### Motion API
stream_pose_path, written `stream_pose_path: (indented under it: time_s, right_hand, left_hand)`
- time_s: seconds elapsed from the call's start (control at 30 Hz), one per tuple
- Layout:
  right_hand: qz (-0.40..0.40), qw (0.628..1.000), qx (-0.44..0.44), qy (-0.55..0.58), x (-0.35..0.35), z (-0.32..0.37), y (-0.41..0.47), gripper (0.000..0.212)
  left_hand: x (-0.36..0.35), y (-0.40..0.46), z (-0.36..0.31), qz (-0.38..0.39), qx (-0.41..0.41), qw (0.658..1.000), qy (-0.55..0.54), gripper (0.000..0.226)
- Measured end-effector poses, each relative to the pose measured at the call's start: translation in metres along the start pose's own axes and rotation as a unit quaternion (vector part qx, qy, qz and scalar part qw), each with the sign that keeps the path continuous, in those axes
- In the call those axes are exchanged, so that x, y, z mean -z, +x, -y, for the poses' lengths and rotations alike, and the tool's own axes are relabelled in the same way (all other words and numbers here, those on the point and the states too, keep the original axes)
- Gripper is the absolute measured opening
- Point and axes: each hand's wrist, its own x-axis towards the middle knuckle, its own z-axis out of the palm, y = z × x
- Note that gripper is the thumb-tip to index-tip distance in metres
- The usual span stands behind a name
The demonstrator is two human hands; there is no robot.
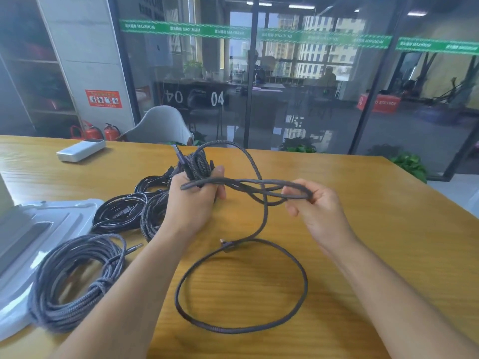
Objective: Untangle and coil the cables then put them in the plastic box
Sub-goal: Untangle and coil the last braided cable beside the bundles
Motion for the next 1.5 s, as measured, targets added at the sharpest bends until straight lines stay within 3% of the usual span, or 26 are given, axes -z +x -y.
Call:
stream_pose_path:
  time_s: [0.03,0.1,0.2,0.3,0.37,0.43,0.5,0.6,0.7,0.87,1.0,1.2,1.33,1.43,1.5]
  right_hand:
    - [-0.01,1.0,-0.011,-0.015,0.0,-0.003,0.002,0.029]
    - [-0.011,0.996,-0.054,0.075,-0.004,-0.001,0.001,0.037]
    - [-0.005,0.937,-0.161,0.31,-0.013,0.004,0.001,0.028]
    - [0.021,0.894,-0.277,0.352,-0.007,0.007,0.002,0.034]
    - [0.105,0.897,-0.326,0.278,-0.001,0.011,0.002,0.029]
    - [0.182,0.919,-0.324,0.13,0.004,0.011,0.001,0.027]
    - [0.208,0.93,-0.302,0.011,0.007,0.016,0.001,0.028]
    - [0.226,0.929,-0.284,-0.072,0.012,0.024,0.004,0.027]
    - [0.274,0.913,-0.289,-0.086,0.014,0.025,0.0,0.027]
    - [0.354,0.888,-0.279,-0.092,0.001,0.022,-0.006,0.025]
    - [0.345,0.889,-0.276,-0.116,-0.005,0.012,-0.004,0.028]
    - [0.287,0.914,-0.241,-0.156,0.009,-0.007,0.002,0.05]
    - [0.291,0.918,-0.216,-0.16,0.035,-0.007,0.008,0.044]
    - [0.373,0.881,-0.219,-0.193,0.058,0.002,0.011,0.03]
    - [0.413,0.857,-0.212,-0.223,0.068,0.005,0.01,0.024]
  left_hand:
    - [-0.001,-0.001,-0.001,0.002,0.004,1.0,-0.003,0.055]
    - [-0.003,-0.002,-0.003,0.002,0.003,1.0,-0.011,0.056]
    - [-0.006,-0.004,-0.004,0.023,-0.023,0.998,-0.05,0.05]
    - [-0.004,-0.003,-0.005,0.016,-0.038,0.997,-0.061,0.047]
    - [0.0,-0.002,-0.007,-0.009,-0.042,0.998,-0.056,0.046]
    - [0.005,-0.002,-0.011,-0.009,-0.043,0.997,-0.071,0.043]
    - [0.006,-0.003,-0.014,0.009,-0.043,0.997,-0.071,0.039]
    - [0.004,-0.006,-0.015,0.034,-0.06,0.996,-0.048,0.033]
    - [0.0,-0.01,-0.017,0.056,-0.066,0.995,-0.047,0.027]
    - [-0.01,-0.018,-0.024,0.111,0.007,0.982,-0.154,0.025]
    - [-0.013,-0.02,-0.026,0.19,0.058,0.949,-0.245,0.028]
    - [-0.008,-0.022,-0.025,0.306,0.078,0.915,-0.25,0.031]
    - [-0.001,-0.016,-0.026,0.295,0.093,0.915,-0.259,0.038]
    - [0.003,-0.015,-0.027,0.272,0.093,0.926,-0.244,0.053]
    - [0.003,-0.017,-0.027,0.275,0.08,0.928,-0.24,0.049]
